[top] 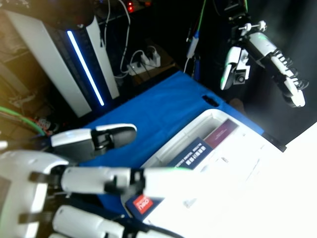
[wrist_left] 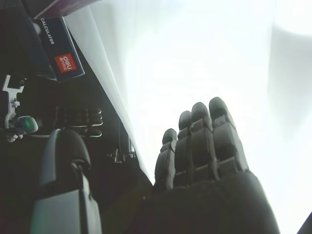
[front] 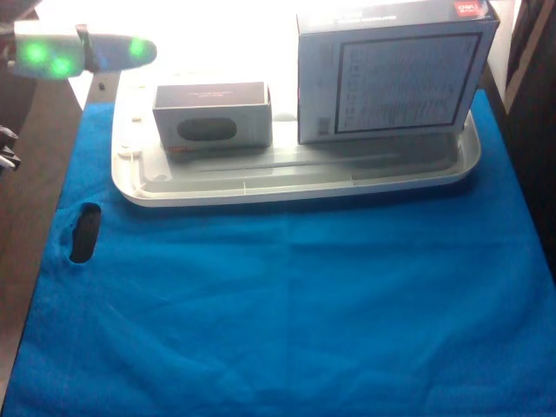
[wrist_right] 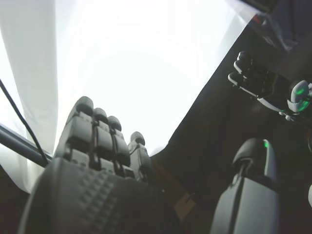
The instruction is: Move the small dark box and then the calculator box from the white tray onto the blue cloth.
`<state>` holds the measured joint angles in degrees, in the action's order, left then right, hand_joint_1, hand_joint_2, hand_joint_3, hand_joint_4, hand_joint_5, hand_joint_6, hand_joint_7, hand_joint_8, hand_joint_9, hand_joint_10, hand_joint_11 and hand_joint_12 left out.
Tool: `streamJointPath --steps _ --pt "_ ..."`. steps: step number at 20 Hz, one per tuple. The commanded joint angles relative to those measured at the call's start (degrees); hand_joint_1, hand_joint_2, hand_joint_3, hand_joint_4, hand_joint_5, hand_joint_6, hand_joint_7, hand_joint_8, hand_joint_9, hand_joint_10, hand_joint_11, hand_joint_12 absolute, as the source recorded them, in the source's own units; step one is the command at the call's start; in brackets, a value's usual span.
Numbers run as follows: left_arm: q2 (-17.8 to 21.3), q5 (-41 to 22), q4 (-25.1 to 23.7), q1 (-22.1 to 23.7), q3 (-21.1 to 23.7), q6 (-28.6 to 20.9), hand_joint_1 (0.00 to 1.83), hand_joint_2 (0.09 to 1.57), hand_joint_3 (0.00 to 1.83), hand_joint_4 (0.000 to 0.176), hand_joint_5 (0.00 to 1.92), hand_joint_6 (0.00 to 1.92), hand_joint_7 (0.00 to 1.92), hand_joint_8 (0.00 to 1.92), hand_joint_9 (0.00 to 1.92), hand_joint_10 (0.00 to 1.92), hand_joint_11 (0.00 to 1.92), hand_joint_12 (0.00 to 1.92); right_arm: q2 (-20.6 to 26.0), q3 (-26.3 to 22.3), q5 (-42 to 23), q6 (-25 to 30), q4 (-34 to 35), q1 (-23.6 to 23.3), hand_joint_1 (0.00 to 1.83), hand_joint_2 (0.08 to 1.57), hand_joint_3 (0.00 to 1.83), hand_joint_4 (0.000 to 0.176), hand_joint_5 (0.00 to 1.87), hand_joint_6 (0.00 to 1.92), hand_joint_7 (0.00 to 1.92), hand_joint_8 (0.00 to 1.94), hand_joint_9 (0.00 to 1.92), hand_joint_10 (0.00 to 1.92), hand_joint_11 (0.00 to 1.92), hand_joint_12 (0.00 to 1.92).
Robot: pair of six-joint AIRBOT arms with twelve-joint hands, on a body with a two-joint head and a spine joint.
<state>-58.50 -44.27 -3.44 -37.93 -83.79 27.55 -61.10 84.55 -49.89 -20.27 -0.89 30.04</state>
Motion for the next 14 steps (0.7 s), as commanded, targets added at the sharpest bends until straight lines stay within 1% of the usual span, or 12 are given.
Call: streamJointPath --steps 1,2,3,4,5,6,7,8,9,10,12,14 --pt "-0.14 -6.29 1.43 0.94 -0.38 -0.6 0.45 0.94 0.02 0.019 0.0 0.0 0.0 0.0 0.0 0.0 0.0 0.25 -0.18 0.28 -7.02 0.4 1.96 -0.35 0.78 0.73 0.04 0.0 0.01 0.0 0.0 0.0 0.0 0.0 0.0 0.0" --pt "-0.14 -6.1 1.05 0.94 -0.5 -1.01 0.46 0.95 0.01 0.009 0.0 0.0 0.0 0.0 0.0 0.0 0.0 0.28 -0.22 0.28 -7.16 0.4 2.15 -0.21 0.79 0.74 0.04 0.0 0.01 0.0 0.0 0.0 0.0 0.0 0.0 0.0" --pt "-0.14 -5.64 0.32 0.94 -0.84 -1.96 0.48 0.95 0.01 0.009 0.0 0.0 0.0 0.0 0.01 0.0 0.0 0.29 -0.29 0.29 -7.18 0.4 2.19 -0.18 0.78 0.75 0.04 0.0 0.01 0.0 0.0 0.0 0.0 0.0 0.0 0.0" --pt "-0.18 -5.12 -0.65 0.95 -1.26 -3.34 0.57 0.96 0.01 0.01 0.0 0.0 0.0 0.0 0.0 0.0 0.0 0.14 -0.34 0.29 -7.18 0.4 2.19 -0.18 0.79 0.76 0.04 0.0 0.01 0.0 0.0 0.0 0.0 0.0 0.0 0.0" --pt "-0.34 -4.44 -2.82 1.09 -2.11 -6.31 0.61 0.96 0.0 0.009 0.0 0.0 0.0 0.0 0.0 0.0 0.0 0.15 -0.44 0.29 -7.18 0.4 2.19 -0.18 0.79 0.76 0.04 0.0 0.01 0.0 0.0 0.0 0.0 0.0 0.0 0.0" --pt "-0.46 -3.16 -5.43 1.66 -3.08 -9.0 0.66 0.92 0.0 0.011 0.0 0.0 0.0 0.0 0.0 0.0 0.0 0.23 -0.54 0.29 -7.18 0.4 2.19 -0.16 0.79 0.76 0.03 0.0 0.01 0.0 0.0 0.0 0.0 0.0 0.0 0.0" --pt "-0.66 -1.82 -8.05 2.46 -3.89 -10.95 0.64 0.92 0.0 0.026 0.0 0.0 0.0 0.0 0.0 0.0 0.0 0.31 -0.55 0.28 -7.18 0.4 2.19 -0.07 0.79 0.74 0.02 0.0 0.02 0.01 0.0 0.0 0.0 0.0 0.0 0.0" --pt "-0.87 -0.15 -11.1 3.52 -4.66 -12.93 0.64 0.92 0.0 0.021 0.0 0.0 0.02 0.0 0.02 0.0 0.0 0.37 -0.55 0.28 -7.19 0.4 2.19 0.0 0.79 0.75 0.02 0.0 0.02 0.01 0.0 0.0 0.0 0.0 0.01 0.0" --pt "-1.06 1.71 -14.11 4.7 -5.27 -14.96 0.73 0.91 0.0 0.011 0.08 0.01 0.06 0.0 0.05 0.0 0.0 0.43 -0.54 0.28 -7.24 0.4 2.43 0.14 0.79 0.74 0.02 0.0 0.02 0.0 0.0 0.0 0.0 0.0 0.01 0.0" --pt "-1.33 3.85 -18.31 6.02 -5.97 -17.2 0.77 0.91 0.0 0.0 0.14 0.0 0.1 0.0 0.08 0.0 0.01 0.47 -0.53 0.29 -7.45 0.4 2.8 0.24 0.8 0.74 0.01 0.0 0.02 0.0 0.0 0.0 0.0 0.0 0.01 0.01" --pt "-2.11 7.51 -27.46 9.1 -7.05 -22.5 0.83 0.93 0.0 0.0 0.22 0.02 0.14 0.01 0.13 0.02 0.05 0.5 -0.45 0.27 -7.75 0.4 3.12 0.39 0.81 0.73 0.01 0.0 0.01 0.0 0.0 0.0 0.0 0.0 0.03 0.01" --pt "-2.61 9.96 -34.07 11.32 -7.29 -25.26 0.91 0.9 0.0 0.0 0.28 0.01 0.21 0.02 0.2 0.02 0.07 0.52 -0.5 0.27 -7.78 0.4 3.12 0.39 0.81 0.72 0.0 0.0 0.01 0.0 0.0 0.0 0.0 0.0 0.04 0.02"
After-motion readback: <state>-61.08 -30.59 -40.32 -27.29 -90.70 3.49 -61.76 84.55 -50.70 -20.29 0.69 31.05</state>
